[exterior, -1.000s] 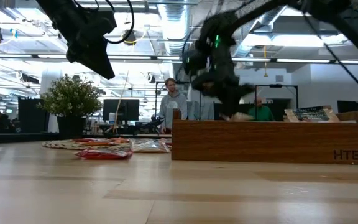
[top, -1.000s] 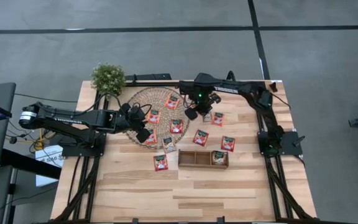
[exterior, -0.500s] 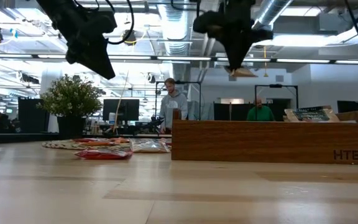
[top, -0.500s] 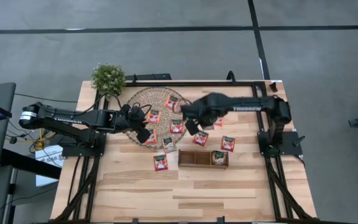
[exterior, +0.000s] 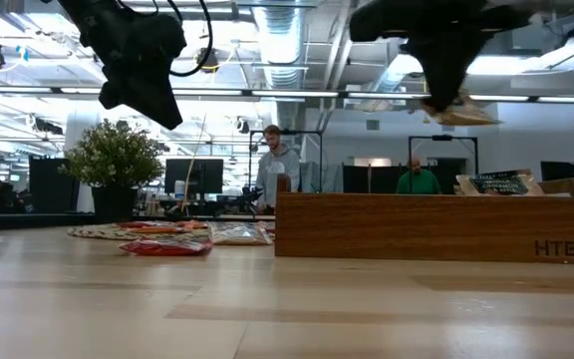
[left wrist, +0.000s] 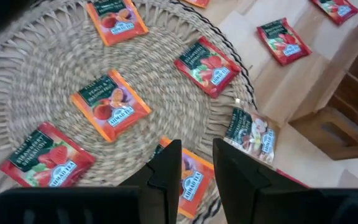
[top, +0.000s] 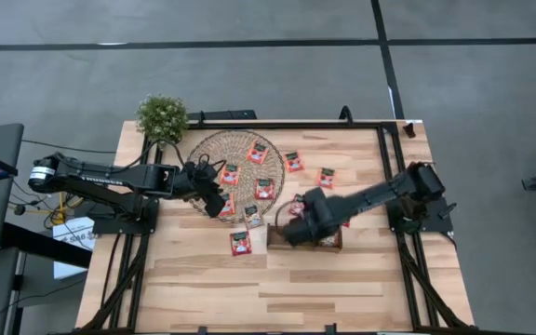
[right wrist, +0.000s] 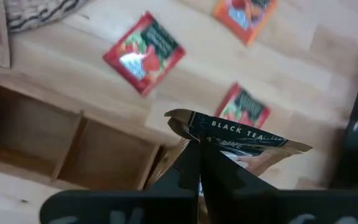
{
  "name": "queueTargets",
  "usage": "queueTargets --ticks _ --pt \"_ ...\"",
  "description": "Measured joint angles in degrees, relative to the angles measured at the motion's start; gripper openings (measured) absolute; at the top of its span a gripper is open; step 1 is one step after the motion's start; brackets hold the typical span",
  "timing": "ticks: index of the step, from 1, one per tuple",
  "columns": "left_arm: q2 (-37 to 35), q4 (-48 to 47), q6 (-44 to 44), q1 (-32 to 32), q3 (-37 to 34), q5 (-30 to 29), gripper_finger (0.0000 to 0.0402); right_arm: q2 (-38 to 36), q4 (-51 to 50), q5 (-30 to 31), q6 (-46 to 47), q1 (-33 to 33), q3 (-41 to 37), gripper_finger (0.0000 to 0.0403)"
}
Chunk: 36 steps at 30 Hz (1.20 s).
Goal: Pick & Place Tea
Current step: Put the top brown tea bag into the right slot of the wooden organizer
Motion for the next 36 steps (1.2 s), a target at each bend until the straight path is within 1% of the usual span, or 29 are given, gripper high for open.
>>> queueTargets --ticks 3,6,10,17,26,30,36 --pt "0.00 0.00 -0.02 0.00 0.00 0.82 0.0082 0.09 0.92 0.93 6.93 3.41 -0.76 0.0000" --pt "0.00 0.00 0.01 0.00 0.00 0.80 0.0082 0.02 1.28 3.37 12.80 6.13 -1.23 0.0000" --pt "0.00 0.00 0.02 0.00 0.00 0.79 0.0082 -0.02 3.01 3.37 15.98 7.97 -3.61 0.0000" --pt "0.00 0.06 0.00 0.00 0.00 0.79 0.0082 0.09 7.45 3.13 16.28 8.96 -8.33 0.0000" --pt "0.02 0.62 0.02 0.00 0.00 0.64 0.0082 0.09 7.62 3.41 14.21 8.48 -10.94 0.0000" --pt "0.00 1.32 0.05 0.00 0.00 0.61 0.0082 0.15 11.22 3.39 13.07 8.48 -13.30 0.0000" --pt "0.02 2.02 0.12 0.00 0.00 0.60 0.0082 0.85 11.34 4.45 12.25 8.51 -14.07 0.0000"
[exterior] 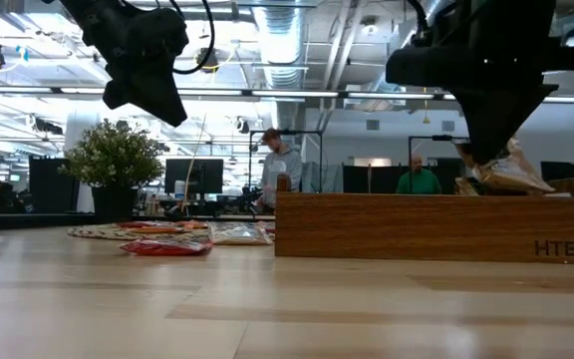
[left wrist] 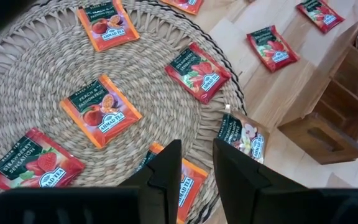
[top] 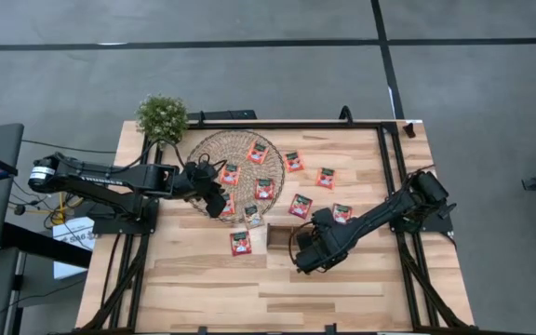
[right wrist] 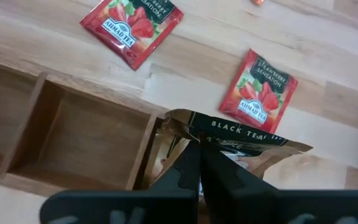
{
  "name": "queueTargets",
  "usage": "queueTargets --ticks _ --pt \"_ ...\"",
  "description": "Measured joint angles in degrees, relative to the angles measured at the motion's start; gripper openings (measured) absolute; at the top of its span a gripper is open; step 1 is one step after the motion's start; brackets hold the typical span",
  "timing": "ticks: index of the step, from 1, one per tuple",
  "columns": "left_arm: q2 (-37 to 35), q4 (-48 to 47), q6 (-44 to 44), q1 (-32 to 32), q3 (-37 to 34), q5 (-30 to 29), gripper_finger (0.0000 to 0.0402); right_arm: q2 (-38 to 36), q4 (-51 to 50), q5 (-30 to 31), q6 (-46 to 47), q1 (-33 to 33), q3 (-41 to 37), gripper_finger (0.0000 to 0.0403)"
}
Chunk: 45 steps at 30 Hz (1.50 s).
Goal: Pick & Place Tea
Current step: Put the top brown tea bag into the right slot of the wooden organizer, then put the brown tea bag into the right slot of the wooden organizer
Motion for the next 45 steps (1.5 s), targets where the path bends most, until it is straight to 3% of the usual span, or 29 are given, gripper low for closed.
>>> queueTargets --ticks 8,33,45 --pt "0.01 0.84 0.10 0.00 0.00 -0.02 0.0082 3.28 3.46 -1.27 -5.11 -0.07 0.42 0.0000" --pt "0.01 1.86 0.10 0.00 0.00 -0.02 0.0082 4.61 2.93 -2.81 -6.91 0.07 0.33 0.0002" --pt "0.01 1.85 0.10 0.00 0.00 -0.02 0.0082 4.61 3.02 -3.08 -8.11 0.07 0.33 0.0089"
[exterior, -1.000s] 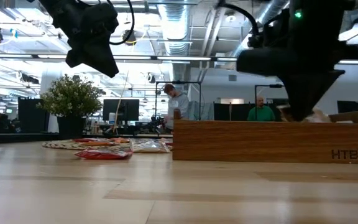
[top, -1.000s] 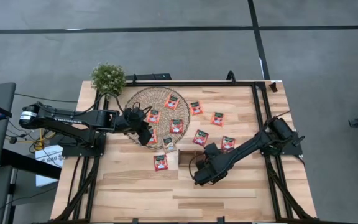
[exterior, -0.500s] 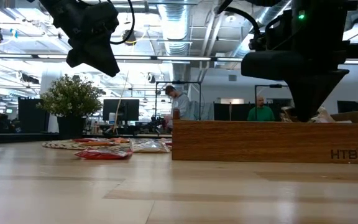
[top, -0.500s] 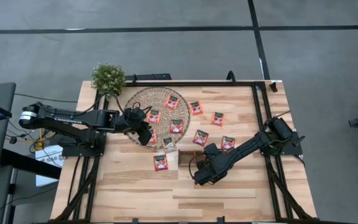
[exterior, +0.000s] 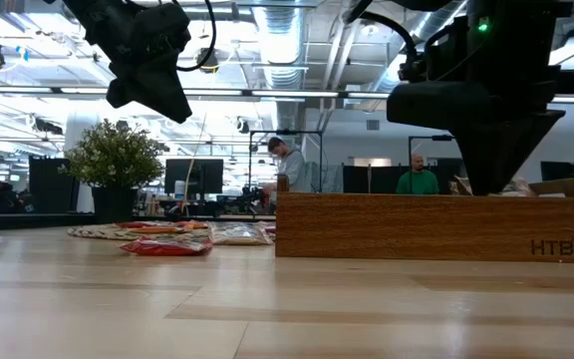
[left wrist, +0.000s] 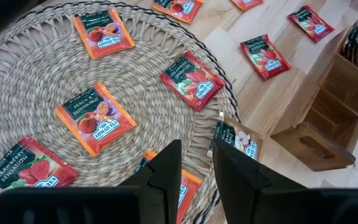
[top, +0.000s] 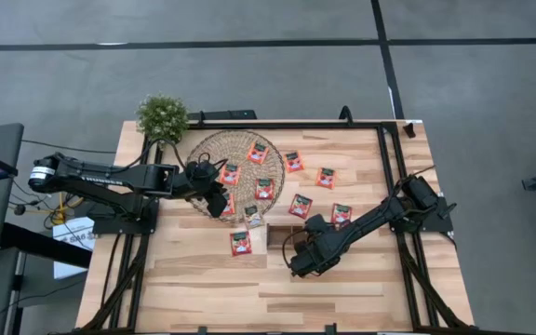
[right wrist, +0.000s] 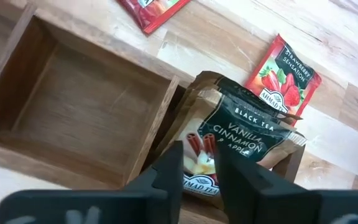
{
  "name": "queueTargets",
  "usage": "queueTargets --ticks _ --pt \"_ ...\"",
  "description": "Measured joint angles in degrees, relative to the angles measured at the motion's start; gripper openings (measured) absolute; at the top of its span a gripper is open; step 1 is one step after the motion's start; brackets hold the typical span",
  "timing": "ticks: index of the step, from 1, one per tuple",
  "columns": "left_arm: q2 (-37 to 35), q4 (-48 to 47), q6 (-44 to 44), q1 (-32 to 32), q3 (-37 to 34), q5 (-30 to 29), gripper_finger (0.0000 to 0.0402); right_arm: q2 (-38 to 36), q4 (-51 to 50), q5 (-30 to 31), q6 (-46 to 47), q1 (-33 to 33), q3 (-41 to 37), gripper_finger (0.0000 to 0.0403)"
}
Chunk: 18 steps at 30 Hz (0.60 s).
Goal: Pick & Place Tea
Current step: Put the brown tea bag into the right slot of the wooden organizer
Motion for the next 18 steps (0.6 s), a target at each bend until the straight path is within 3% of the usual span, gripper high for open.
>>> queueTargets --ticks 9,18 --pt "0.00 0.34 -0.02 0.00 0.00 0.00 0.0082 -0.02 -3.20 -3.11 -1.66 0.71 2.20 0.0117" --pt "0.00 1.46 -0.20 0.00 0.00 0.02 0.0082 -0.10 -15.34 5.08 -2.05 1.06 9.98 0.0112"
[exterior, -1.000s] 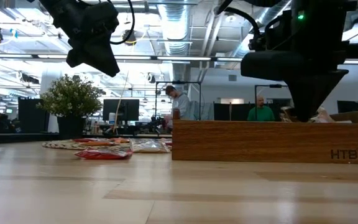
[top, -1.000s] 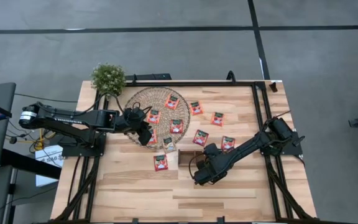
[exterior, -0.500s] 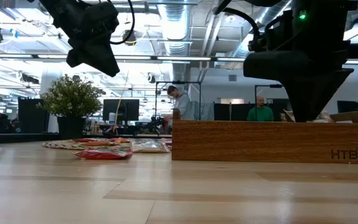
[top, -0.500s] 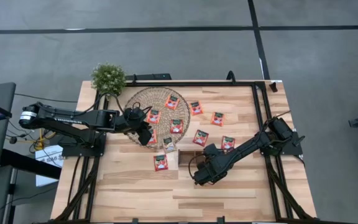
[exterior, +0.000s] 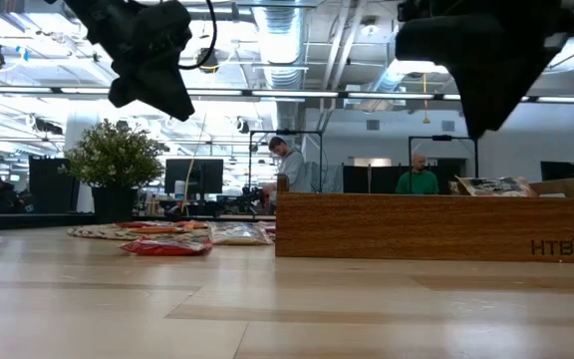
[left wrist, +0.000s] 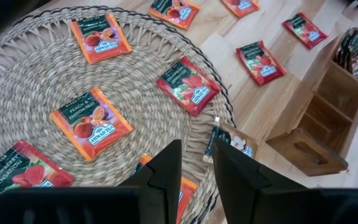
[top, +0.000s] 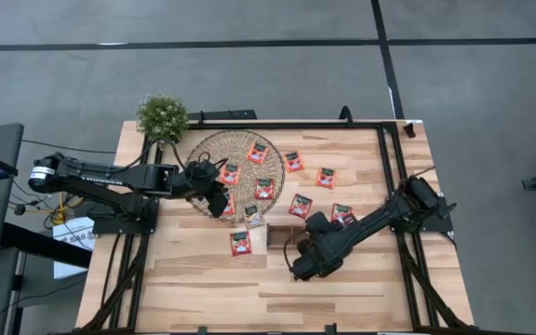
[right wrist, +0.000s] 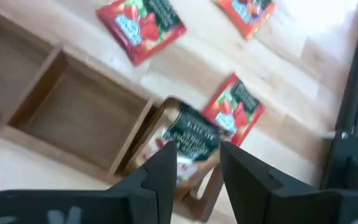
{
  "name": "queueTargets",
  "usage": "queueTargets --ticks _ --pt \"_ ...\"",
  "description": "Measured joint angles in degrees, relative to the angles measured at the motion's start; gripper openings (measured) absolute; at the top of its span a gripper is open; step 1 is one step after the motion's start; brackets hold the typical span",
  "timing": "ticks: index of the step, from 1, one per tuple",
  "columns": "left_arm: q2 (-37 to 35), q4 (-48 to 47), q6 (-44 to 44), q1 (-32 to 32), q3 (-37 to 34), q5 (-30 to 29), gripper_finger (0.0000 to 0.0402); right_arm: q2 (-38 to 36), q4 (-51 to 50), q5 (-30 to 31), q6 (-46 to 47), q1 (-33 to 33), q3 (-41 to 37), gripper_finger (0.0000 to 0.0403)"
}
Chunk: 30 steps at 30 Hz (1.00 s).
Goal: Pick & Place Tea
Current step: Put the brown tea bag into the right slot of the wooden organizer
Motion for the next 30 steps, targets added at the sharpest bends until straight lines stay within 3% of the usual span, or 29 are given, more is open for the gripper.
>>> queueTargets --ticks 9,30 --pt "0.00 0.93 0.00 0.00 0.00 0.15 0.0082 0.10 2.75 1.00 -9.79 -6.52 -1.02 0.0092" --pt "0.00 0.88 0.17 -0.02 0.00 0.20 0.0082 0.08 -0.59 4.97 -10.18 -8.32 -1.05 0.0071"
